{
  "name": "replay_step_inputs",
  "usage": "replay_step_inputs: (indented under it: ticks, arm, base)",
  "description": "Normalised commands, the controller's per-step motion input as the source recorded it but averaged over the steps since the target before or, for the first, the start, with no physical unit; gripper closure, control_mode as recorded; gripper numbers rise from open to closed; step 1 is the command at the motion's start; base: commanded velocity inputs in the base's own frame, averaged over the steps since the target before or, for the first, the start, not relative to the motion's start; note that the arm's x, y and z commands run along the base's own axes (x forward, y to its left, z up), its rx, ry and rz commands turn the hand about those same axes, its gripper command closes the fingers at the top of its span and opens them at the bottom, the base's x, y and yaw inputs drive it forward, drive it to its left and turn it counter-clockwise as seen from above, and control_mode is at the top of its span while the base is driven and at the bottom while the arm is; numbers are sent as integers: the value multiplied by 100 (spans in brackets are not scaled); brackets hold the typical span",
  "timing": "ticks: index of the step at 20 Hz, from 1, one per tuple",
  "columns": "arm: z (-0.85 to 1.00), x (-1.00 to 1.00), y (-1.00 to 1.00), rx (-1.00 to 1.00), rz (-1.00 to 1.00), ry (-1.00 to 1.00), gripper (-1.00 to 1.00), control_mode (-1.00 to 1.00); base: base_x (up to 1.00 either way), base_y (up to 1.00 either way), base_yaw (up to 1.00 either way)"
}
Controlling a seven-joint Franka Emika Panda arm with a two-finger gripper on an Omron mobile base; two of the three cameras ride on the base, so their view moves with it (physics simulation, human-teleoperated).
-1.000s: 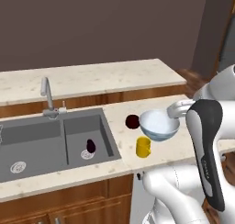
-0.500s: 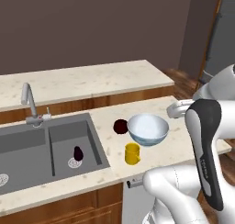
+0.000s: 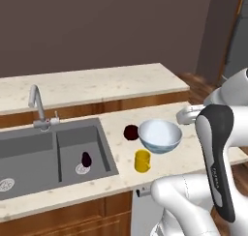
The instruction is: Clear the mugs and bowl far away from the sink.
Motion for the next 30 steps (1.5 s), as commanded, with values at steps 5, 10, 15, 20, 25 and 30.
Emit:
replay_step_inputs:
  ticks: [5,10,15,20,25,30]
  arm:
    - [0,0,0,0,0,0,-100,100]
    - [0,0,0,0,0,0,-100,100]
    - [0,0,0,0,0,0,-100,100]
    - [0,0,0,0,0,0,-100,100]
    - [0,0,0,0,0,0,-100,100]
    - [0,0,0,0,0,0,-100,100]
  base:
    - [0,1,42]
    - [-37,0,33]
    - [-60,-2,17]
    - [-7,-3,13]
    - [17,-19,15]
    - [0,-44,8]
